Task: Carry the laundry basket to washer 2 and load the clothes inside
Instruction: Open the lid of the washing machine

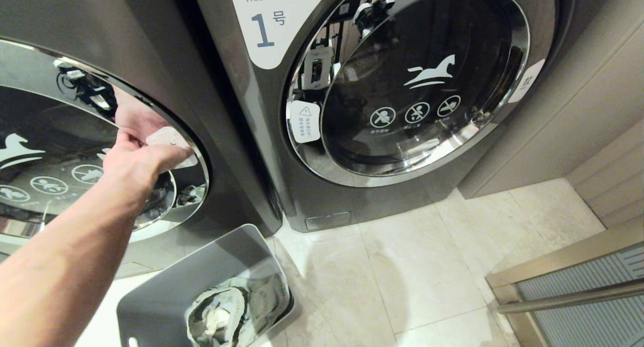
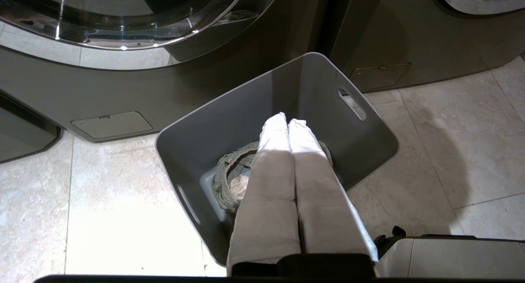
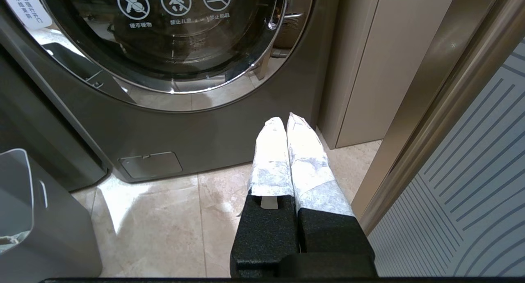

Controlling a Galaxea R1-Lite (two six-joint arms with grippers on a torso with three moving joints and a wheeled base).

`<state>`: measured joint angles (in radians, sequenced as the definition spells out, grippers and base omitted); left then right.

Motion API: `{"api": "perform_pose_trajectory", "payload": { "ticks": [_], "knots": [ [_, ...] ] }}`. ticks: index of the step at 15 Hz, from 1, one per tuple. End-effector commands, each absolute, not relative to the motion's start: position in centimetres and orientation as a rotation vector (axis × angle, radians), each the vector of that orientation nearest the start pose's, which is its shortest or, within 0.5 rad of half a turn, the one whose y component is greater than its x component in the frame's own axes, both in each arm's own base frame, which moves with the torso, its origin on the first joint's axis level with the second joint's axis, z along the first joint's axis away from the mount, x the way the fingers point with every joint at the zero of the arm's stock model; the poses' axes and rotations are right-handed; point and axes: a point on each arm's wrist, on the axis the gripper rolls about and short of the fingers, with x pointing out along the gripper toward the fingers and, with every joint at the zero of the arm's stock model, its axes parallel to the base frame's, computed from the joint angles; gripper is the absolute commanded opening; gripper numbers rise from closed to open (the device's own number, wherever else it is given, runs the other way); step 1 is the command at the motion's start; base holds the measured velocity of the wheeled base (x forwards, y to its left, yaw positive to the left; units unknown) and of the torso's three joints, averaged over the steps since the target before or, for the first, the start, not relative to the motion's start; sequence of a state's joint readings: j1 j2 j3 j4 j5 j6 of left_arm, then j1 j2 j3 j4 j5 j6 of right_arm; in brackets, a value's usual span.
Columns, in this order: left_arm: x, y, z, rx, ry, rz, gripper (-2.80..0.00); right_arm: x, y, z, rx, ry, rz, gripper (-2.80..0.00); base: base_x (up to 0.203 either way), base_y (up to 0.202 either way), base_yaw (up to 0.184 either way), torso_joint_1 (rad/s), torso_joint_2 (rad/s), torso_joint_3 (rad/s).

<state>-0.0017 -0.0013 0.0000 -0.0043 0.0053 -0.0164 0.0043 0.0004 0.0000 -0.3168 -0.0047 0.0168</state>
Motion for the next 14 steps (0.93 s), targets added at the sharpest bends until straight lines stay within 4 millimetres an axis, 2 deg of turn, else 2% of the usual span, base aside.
{"api": "perform_pose_trajectory", "payload": {
  "ticks": [1,14],
  "knots": [
    [-2.28,0.02,7.6,-0.017,-0.005,0.005,-2.8,-2.37,-0.02,9.67,0.018,-0.278,0.002,-2.8,0.0,0.0,0.0,0.0,0.0,0.0],
    [-2.28,0.02,7.6,-0.017,-0.005,0.005,-2.8,-2.37,-0.02,9.67,0.018,-0.278,0.002,-2.8,0.0,0.0,0.0,0.0,0.0,0.0]
  ]
}}
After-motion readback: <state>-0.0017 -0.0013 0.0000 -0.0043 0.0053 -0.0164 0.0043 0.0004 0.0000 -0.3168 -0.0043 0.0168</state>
